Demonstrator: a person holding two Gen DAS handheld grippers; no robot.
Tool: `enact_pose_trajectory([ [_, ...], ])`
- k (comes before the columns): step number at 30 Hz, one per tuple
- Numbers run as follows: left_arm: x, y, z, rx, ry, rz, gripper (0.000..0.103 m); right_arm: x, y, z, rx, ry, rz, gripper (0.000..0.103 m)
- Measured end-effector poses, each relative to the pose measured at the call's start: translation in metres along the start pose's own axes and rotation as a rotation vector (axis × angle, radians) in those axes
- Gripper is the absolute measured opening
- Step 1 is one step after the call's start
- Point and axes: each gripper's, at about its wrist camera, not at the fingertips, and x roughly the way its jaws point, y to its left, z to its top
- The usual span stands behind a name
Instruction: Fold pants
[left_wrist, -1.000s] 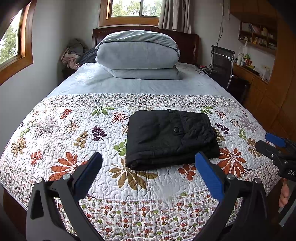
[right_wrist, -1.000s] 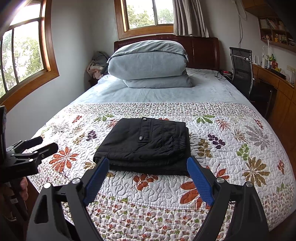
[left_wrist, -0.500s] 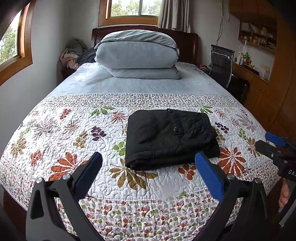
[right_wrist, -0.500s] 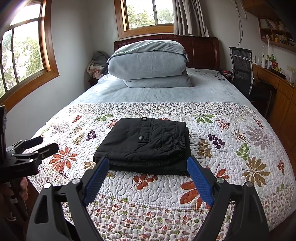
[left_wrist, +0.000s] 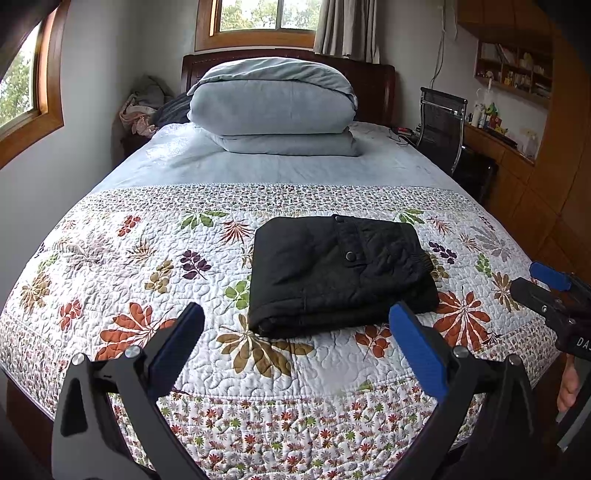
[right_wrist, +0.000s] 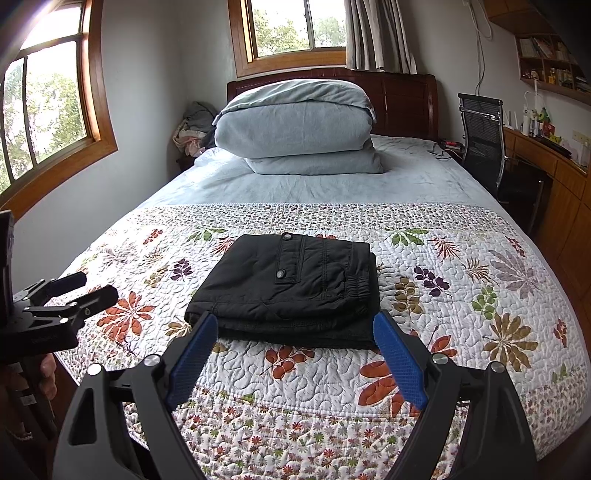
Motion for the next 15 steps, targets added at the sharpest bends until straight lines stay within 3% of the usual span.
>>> enact_pose_trajectory([
  [15,0.0012,-0.0011,0.0007,0.005,0.001,0.001,0.100,0.0025,-0.0015,-0.0026,0.009,0.005,-0.003,0.087],
])
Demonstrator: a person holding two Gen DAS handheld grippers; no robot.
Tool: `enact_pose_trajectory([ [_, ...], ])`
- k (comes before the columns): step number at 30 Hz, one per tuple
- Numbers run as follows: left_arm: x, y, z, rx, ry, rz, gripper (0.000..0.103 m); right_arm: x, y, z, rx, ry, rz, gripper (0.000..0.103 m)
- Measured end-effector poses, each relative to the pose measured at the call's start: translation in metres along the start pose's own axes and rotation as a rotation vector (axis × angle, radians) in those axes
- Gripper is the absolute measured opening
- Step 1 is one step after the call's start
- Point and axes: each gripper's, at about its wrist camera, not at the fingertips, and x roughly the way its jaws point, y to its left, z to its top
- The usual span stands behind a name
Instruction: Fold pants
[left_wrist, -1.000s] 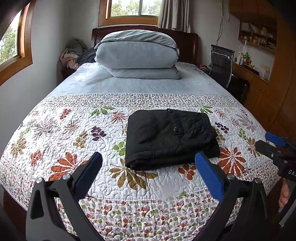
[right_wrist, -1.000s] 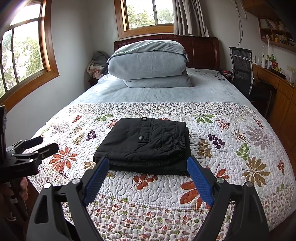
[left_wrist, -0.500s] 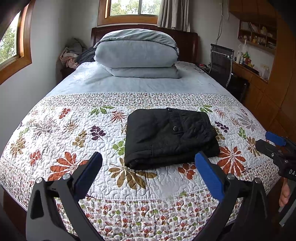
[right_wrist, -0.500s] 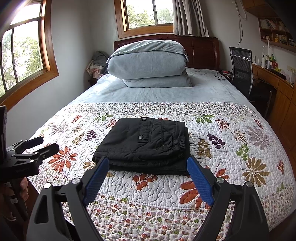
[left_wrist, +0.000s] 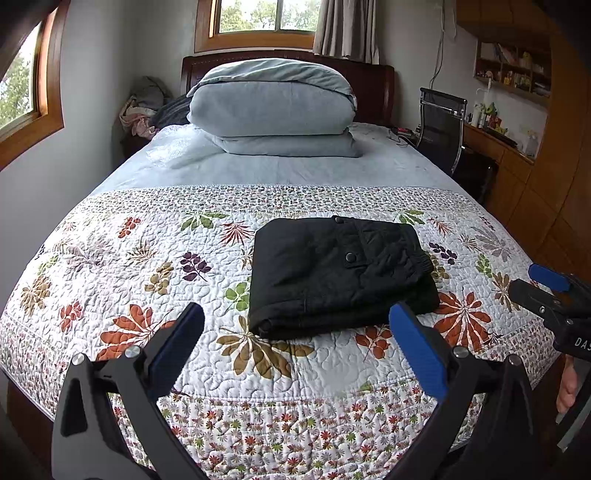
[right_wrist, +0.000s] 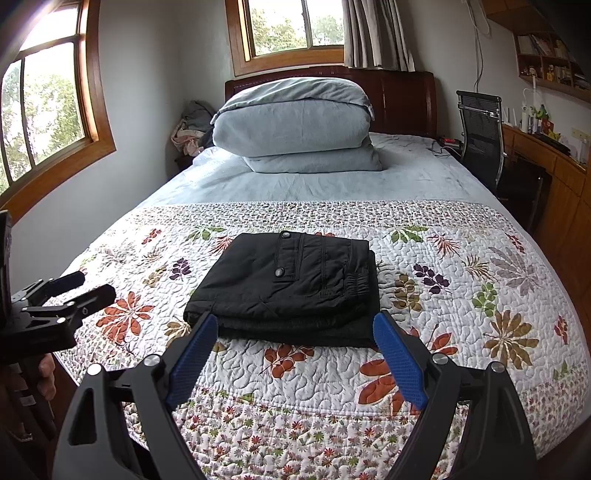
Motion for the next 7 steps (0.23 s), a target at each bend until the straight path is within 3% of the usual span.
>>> enact_pose_trajectory([
  [7,0.0012,0.0008,-0.0004,-0.006,0.014,0.001,0.100,-0.0003,-0.0008,0.0003,-0.001,-0.002,-0.002,0.087],
])
